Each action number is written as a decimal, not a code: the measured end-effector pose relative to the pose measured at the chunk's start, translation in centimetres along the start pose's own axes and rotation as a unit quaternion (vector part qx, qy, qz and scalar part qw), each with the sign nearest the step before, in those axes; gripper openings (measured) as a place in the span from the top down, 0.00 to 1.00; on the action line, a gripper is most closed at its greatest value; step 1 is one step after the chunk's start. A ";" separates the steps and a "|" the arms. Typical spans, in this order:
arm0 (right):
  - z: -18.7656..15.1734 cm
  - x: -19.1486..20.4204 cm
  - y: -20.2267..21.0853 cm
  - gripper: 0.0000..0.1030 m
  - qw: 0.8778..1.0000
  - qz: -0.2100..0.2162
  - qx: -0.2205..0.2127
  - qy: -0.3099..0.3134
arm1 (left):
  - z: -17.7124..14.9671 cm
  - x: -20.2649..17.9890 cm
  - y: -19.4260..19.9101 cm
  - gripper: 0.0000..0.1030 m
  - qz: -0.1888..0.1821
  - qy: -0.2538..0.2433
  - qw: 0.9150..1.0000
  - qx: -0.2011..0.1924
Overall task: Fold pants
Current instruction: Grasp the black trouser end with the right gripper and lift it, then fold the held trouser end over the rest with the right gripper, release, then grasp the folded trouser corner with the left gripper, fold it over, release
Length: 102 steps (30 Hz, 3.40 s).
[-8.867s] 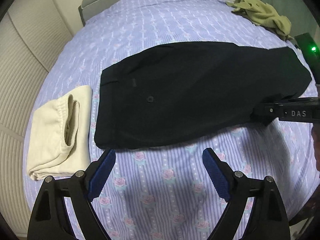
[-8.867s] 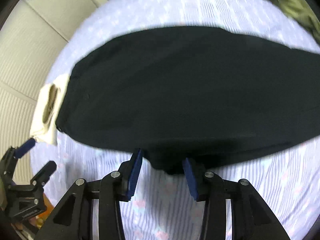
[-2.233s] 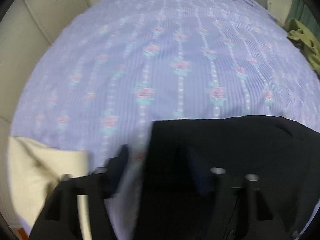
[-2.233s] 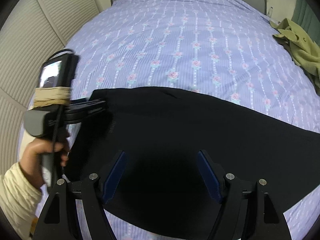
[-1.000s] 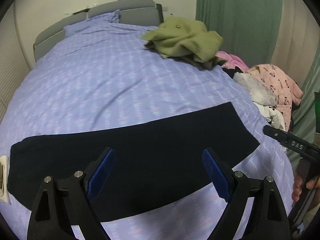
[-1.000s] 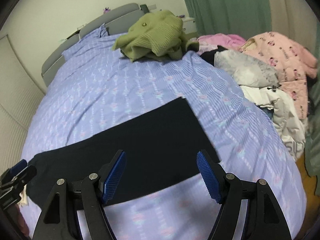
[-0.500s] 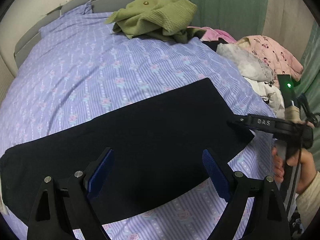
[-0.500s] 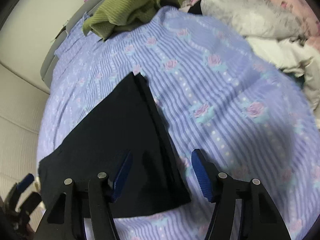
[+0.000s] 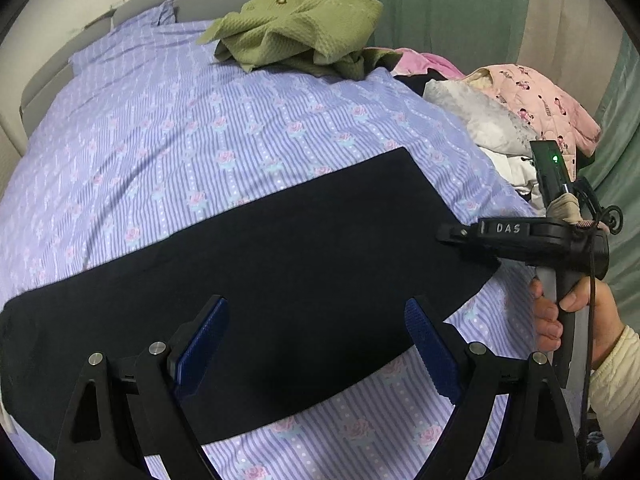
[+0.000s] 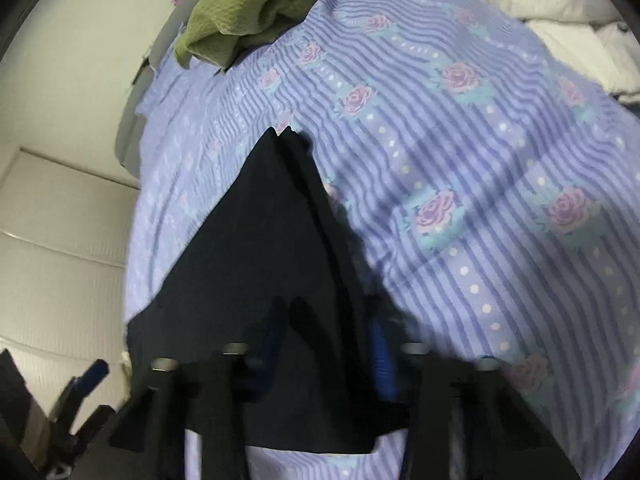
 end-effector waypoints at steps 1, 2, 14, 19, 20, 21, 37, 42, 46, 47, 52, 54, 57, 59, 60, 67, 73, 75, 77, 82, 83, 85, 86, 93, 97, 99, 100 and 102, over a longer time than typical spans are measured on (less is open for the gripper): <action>-0.3 0.2 0.1 0.85 1.000 -0.006 0.002 -0.004 | -0.2 0.1 0.1 0.13 -0.001 0.002 1.000 0.000; -0.4 0.5 0.4 0.86 1.000 -0.014 -0.004 -0.013 | -0.4 0.4 0.4 0.13 0.001 0.004 1.000 -0.001; -7.6 20.7 11.1 0.88 0.981 -0.022 -0.154 0.113 | -8.5 12.6 9.3 0.13 0.059 0.102 0.993 -0.006; -12.8 30.0 9.2 0.88 0.967 -0.049 -0.143 0.205 | -14.9 20.4 14.7 0.13 0.095 0.164 0.982 -0.008; -14.2 32.0 8.0 0.88 0.964 -0.050 -0.133 0.223 | -16.1 21.7 15.6 0.13 0.096 0.177 0.979 -0.009; -15.6 33.6 6.9 0.88 0.962 -0.052 -0.126 0.236 | -17.1 22.8 16.2 0.13 0.097 0.187 0.978 -0.011; -34.8 42.1 -22.3 0.88 0.951 -0.159 0.069 0.258 | -31.3 38.8 16.0 0.13 0.090 0.214 0.972 0.039; -36.2 41.0 -24.8 0.87 0.948 -0.194 0.080 0.237 | -33.3 41.8 15.7 0.13 0.084 0.223 0.970 0.043; -37.2 40.3 -26.1 0.78 0.950 -0.187 0.125 0.215 | -34.5 44.0 15.3 0.13 0.088 0.235 0.967 0.047; -37.3 40.5 -26.1 0.71 0.953 -0.172 0.141 0.204 | -34.8 44.6 15.3 0.13 0.091 0.239 0.966 0.048; -40.2 43.2 -23.9 0.59 0.954 -0.127 0.159 0.221 | -37.4 47.6 15.2 0.13 0.095 0.263 0.958 0.058; -41.3 44.4 -22.6 0.47 0.955 -0.122 0.143 0.228 | -38.8 48.9 15.3 0.13 0.094 0.276 0.955 0.058; -42.7 46.3 -20.7 0.36 0.956 -0.135 0.093 0.244 | -42.0 50.9 15.6 0.13 0.081 0.321 0.942 0.054; -43.7 47.3 -20.1 0.34 0.952 -0.151 0.066 0.257 | -43.9 51.9 15.8 0.13 0.068 0.357 0.930 0.044; -44.3 47.7 -20.0 0.34 0.950 -0.156 0.060 0.265 | -45.3 52.5 15.8 0.13 0.058 0.380 0.922 0.034; -46.8 50.5 -23.9 0.34 0.920 -0.209 0.048 0.327 | -50.3 54.6 13.5 0.13 0.030 0.451 0.892 0.014; -48.9 52.2 -27.1 0.34 0.913 -0.215 0.066 0.341 | -51.9 57.0 9.8 0.14 0.000 0.485 0.874 0.001; -49.8 52.8 -27.8 0.34 0.912 -0.212 0.071 0.344 | -53.3 57.7 8.5 0.14 -0.023 0.524 0.851 -0.009; -50.6 53.4 -28.1 0.34 0.911 -0.209 0.074 0.348 | -54.8 58.3 7.6 0.15 -0.047 0.568 0.821 -0.023; -51.7 53.7 -28.1 0.34 0.907 -0.205 0.075 0.360 | -55.1 59.2 6.9 0.53 -0.092 0.616 0.779 -0.064; -51.7 53.6 -27.9 0.34 0.907 -0.203 0.076 0.360 | -54.4 59.0 7.3 0.56 -0.104 0.604 0.787 -0.069; -51.6 53.4 -27.5 0.34 0.910 -0.199 0.077 0.355 | -52.8 58.5 9.3 0.57 -0.099 0.565 0.813 -0.100; -51.4 53.3 -27.3 0.34 0.912 -0.197 0.077 0.352 | -52.6 58.4 9.9 0.57 -0.105 0.556 0.817 -0.115; -50.0 52.6 -27.1 0.34 0.920 -0.203 0.066 0.328 | -53.1 59.5 4.4 0.46 -0.119 0.568 0.812 -0.061; -49.5 52.4 -27.1 0.34 0.923 -0.207 0.062 0.320 | -52.2 59.5 4.7 0.50 -0.095 0.574 0.812 -0.050; -49.3 52.3 -26.8 0.34 0.925 -0.203 0.062 0.316 | -52.0 59.3 6.0 0.69 -0.078 0.565 0.820 -0.046; -49.1 52.2 -26.5 0.34 0.925 -0.204 0.059 0.314 | -51.6 59.2 7.5 0.74 -0.071 0.555 0.827 -0.054; -48.7 51.9 -25.4 0.34 0.928 -0.196 0.053 0.313 | -50.4 59.0 10.1 0.76 -0.059 0.535 0.839 -0.075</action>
Point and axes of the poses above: each gripper's, at about its wrist camera, not at the fingertips, and y roughly against the way its jaws point, x to its left, z to its top, the point moved 2 cm from there along -y, roughly the way its jaws point, and after that the axes turned 15 degrees about -y, right-handed, at the moved point
